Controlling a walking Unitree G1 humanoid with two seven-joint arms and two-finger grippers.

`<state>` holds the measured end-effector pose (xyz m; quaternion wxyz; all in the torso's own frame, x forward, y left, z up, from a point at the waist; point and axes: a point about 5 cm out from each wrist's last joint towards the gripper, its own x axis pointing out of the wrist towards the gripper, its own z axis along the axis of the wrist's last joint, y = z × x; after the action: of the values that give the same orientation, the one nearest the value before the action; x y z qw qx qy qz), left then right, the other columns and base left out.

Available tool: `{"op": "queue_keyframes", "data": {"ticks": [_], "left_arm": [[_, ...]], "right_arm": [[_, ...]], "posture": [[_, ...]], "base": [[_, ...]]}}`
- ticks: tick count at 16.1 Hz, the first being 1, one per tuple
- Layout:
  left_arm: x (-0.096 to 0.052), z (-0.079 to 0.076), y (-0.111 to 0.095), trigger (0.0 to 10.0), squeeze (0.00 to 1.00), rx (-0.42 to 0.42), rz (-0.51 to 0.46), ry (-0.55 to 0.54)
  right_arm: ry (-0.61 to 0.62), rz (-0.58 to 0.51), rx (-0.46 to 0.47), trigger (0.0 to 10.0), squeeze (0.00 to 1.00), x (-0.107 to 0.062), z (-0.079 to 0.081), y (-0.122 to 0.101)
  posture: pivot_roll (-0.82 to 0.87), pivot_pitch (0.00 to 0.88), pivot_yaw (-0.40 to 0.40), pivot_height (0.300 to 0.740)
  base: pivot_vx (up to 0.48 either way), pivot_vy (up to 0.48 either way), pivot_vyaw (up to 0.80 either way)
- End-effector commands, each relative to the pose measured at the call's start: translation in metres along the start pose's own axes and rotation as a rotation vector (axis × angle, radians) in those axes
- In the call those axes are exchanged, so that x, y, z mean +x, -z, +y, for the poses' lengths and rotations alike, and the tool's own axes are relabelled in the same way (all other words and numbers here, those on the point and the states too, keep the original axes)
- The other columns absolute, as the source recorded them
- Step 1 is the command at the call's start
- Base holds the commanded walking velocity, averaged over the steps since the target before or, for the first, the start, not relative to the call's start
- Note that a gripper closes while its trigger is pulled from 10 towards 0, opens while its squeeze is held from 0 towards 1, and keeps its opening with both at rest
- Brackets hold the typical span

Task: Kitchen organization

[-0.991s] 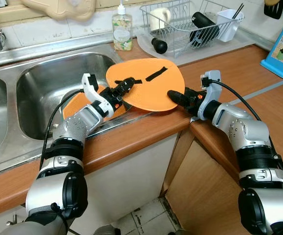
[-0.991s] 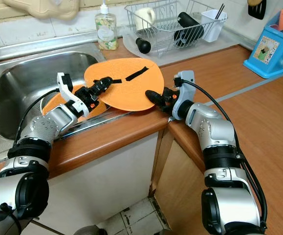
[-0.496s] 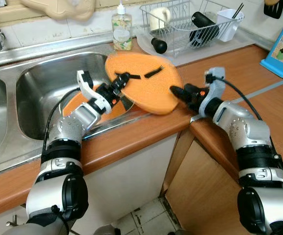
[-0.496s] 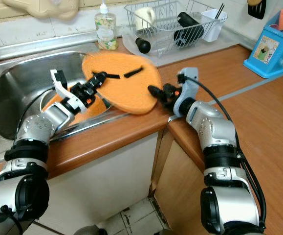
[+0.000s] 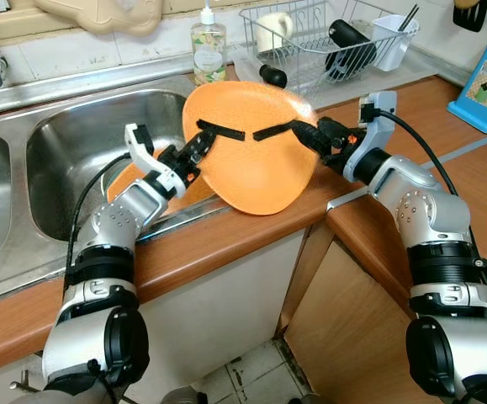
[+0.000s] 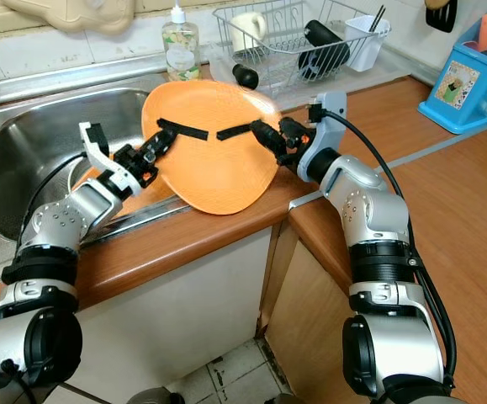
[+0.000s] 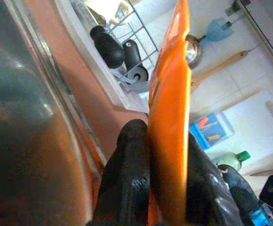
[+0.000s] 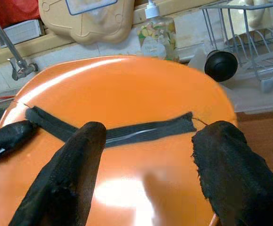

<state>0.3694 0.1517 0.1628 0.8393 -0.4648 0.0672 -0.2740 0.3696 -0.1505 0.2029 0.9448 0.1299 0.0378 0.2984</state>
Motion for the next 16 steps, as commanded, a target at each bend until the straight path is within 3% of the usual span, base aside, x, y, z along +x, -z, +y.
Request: {"op": "queue_keyframes", "data": {"ticks": [1, 4, 5, 10, 11, 12, 16], "left_arm": [[0.001, -0.004, -0.011, 0.0, 0.00, 0.049, -0.047, -0.013], [0.000, -0.002, -0.017, 0.0, 0.00, 0.058, -0.089, -0.048], [-0.003, -0.004, -0.029, 0.0, 0.00, 0.060, -0.148, -0.064], [-0.021, -0.009, -0.064, 0.0, 0.00, 0.003, -0.339, -0.100], [-0.037, 0.000, -0.083, 0.0, 0.00, 0.063, -0.419, -0.198], [-0.044, 0.004, -0.090, 0.0, 0.00, 0.088, -0.443, -0.246], [-0.069, 0.024, -0.099, 0.0, 0.00, 0.201, -0.453, -0.455]], "right_arm": [[-0.035, -0.030, -0.048, 10.0, 0.00, 0.000, 0.007, -0.010], [-0.070, -0.018, -0.104, 10.0, 0.00, -0.001, 0.013, -0.012], [-0.130, 0.009, -0.196, 10.0, 0.00, -0.008, 0.023, -0.013], [-0.250, 0.028, -0.319, 10.0, 0.00, -0.025, 0.047, -0.020], [-0.285, 0.064, -0.372, 10.0, 0.00, -0.030, 0.055, -0.016], [-0.296, 0.083, -0.394, 10.0, 0.00, -0.032, 0.059, -0.013], [-0.325, 0.179, -0.478, 10.0, 0.00, -0.035, 0.067, 0.004]], "posture": [[-0.11, 0.000, 0.046, 0.740], [-0.11, 0.000, 0.046, 0.740], [-0.11, 0.000, 0.041, 0.740], [-0.10, 0.000, 0.033, 0.740], [-0.10, 0.000, 0.031, 0.740], [-0.10, 0.000, 0.031, 0.740], [-0.10, 0.000, 0.030, 0.740]], "base": [[0.000, 0.000, 0.00], [0.000, 0.000, 0.00], [0.000, 0.000, 0.00], [0.000, 0.000, 0.00], [0.000, 0.000, 0.00], [0.000, 0.000, 0.00], [0.000, 0.000, 0.00]]}}
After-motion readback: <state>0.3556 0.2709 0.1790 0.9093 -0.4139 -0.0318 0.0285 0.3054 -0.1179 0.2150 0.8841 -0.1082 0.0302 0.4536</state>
